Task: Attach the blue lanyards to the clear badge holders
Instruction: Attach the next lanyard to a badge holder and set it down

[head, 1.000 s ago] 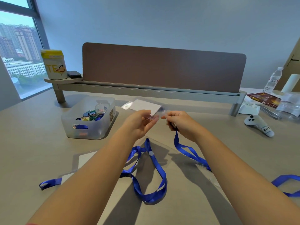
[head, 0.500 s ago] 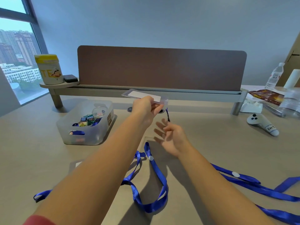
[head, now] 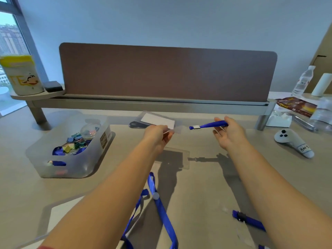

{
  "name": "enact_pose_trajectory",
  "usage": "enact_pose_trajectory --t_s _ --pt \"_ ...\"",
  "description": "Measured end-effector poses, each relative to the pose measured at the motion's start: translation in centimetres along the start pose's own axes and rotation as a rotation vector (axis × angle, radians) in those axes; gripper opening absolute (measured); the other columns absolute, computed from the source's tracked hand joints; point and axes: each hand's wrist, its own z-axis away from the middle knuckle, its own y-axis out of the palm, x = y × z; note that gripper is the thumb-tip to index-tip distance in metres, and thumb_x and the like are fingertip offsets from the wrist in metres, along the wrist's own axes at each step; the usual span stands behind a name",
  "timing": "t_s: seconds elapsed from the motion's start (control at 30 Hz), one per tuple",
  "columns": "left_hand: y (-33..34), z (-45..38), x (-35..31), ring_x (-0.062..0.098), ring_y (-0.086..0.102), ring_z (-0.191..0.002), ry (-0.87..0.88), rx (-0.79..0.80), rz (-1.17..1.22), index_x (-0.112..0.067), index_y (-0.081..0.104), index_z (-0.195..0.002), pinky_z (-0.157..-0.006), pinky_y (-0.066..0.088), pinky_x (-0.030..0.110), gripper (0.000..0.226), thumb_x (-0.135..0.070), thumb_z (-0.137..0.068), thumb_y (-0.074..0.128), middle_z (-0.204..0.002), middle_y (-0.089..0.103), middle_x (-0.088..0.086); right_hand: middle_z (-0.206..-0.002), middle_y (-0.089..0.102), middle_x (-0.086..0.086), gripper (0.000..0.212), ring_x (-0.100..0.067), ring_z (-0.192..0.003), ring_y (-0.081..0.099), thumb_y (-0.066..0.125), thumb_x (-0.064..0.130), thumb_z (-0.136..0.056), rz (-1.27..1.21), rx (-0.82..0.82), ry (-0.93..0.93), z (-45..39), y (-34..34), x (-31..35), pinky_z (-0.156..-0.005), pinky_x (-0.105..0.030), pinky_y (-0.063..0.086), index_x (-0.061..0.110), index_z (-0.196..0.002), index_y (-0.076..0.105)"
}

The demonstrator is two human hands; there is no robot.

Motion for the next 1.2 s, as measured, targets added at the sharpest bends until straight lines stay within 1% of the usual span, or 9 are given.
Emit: enact_pose_trajectory --t_s 0.13,0.3,0.57,0.7,0.83,0.93,1.07,1.13,1.2 --pt "2.5 -2.5 -0.3 0.013 0.06 -0.068 -0.014 0.037 0.063 0.003 0.051 -0.116 -0.052 0.053 0.013 0.026 -0.007 -0.093 0.047 -0.087 0.06 0.012 -0.116 0.065 -0.012 0.022 -0.022 -0.102 0.06 0.044 0.005 -0.093 0.107 -0.087 -0.192 -2.4 0.7 3.5 -0.084 -0.026 0.044 0.011 -0.074 0.054" --pt "2.3 -5.1 1.2 0.015 0.061 -0.075 -0.031 0.051 0.188 0.001 0.05 -0.112 -0.068 0.058 0.024 0.021 -0.007 -0.094 0.046 -0.106 0.058 0.015 -0.109 0.062 -0.011 0.031 -0.021 -0.103 0.059 0.039 0.001 -0.095 0.124 -0.066 -0.252 -4.7 1.3 2.8 -0.087 -0.029 0.047 0.004 -0.124 0.05" --pt "-4.6 -8.5 4.2 0.015 0.056 -0.069 -0.001 -0.254 0.08 0.002 0.051 -0.114 -0.061 0.051 0.021 0.022 0.0 -0.092 0.045 -0.078 0.054 0.007 -0.121 0.059 -0.022 0.024 -0.031 -0.113 0.057 0.031 0.003 -0.097 0.138 -0.032 0.158 -6.5 2.0 -7.5 -0.094 -0.034 0.043 0.006 -0.083 0.05" --pt "-7.4 -9.5 4.0 0.012 0.051 -0.051 0.046 -0.383 -0.04 -0.003 0.052 -0.08 -0.051 0.043 0.021 0.018 0.008 -0.09 0.042 -0.068 0.05 0.008 -0.135 0.05 -0.026 0.021 -0.035 -0.125 0.05 0.03 0.001 -0.096 0.112 0.033 0.296 -6.4 2.6 -10.7 -0.101 -0.041 0.041 -0.004 -0.107 0.048" --pt "-8.9 -10.0 4.0 0.02 0.052 -0.055 0.005 -0.454 -0.021 0.004 0.051 -0.114 -0.035 0.051 0.021 0.025 0.006 -0.09 0.046 -0.082 0.054 0.015 -0.126 0.054 -0.026 0.036 -0.036 -0.125 0.05 0.032 -0.001 -0.096 0.16 0.016 0.353 -6.6 2.8 -11.7 -0.102 -0.041 0.041 -0.01 -0.13 0.037" --pt "-8.7 -9.4 3.9 0.023 0.056 -0.065 -0.045 -0.427 -0.022 0.003 0.047 -0.121 -0.053 0.055 0.025 0.031 -0.001 -0.091 0.05 -0.097 0.059 0.019 -0.088 0.057 -0.018 0.032 -0.035 -0.127 0.048 0.033 -0.004 -0.094 0.223 0.027 0.316 -6.7 2.8 -11.5 -0.106 -0.039 0.038 -0.009 -0.125 0.04" --pt "-8.6 -8.6 3.3 0.021 0.059 -0.077 -0.13 -0.339 -0.066 -0.001 0.048 -0.116 -0.059 0.051 0.025 0.029 -0.008 -0.089 0.055 -0.087 0.059 0.015 -0.102 0.06 -0.022 0.038 -0.034 -0.13 0.045 0.035 -0.005 -0.093 0.349 0.0 0.228 -6.3 2.5 -10.5 -0.112 -0.038 0.033 -0.012 -0.13 0.037" --pt "-8.9 -8.1 3.0 0.018 0.055 -0.07 -0.139 -0.305 -0.144 -0.004 0.049 -0.111 -0.059 0.049 0.024 0.022 -0.008 -0.09 0.054 -0.082 0.058 0.013 -0.098 0.062 -0.024 0.023 -0.037 -0.099 0.061 0.038 -0.003 -0.09 0.497 -0.026 0.198 -6.2 2.1 -10.4 -0.106 -0.038 0.042 -0.008 -0.107 0.053" --pt "-9.3 -7.4 2.8 0.018 0.053 -0.071 -0.127 -0.306 -0.249 -0.004 0.047 -0.118 -0.057 0.047 0.023 0.029 -0.009 -0.09 0.054 -0.091 0.058 0.014 -0.061 0.041 -0.009 0.022 -0.019 -0.053 0.038 0.041 0.0 -0.086 0.65 -0.029 0.167 -5.0 2.2 -10.0 -0.067 -0.027 0.046 0.009 -0.067 0.045"
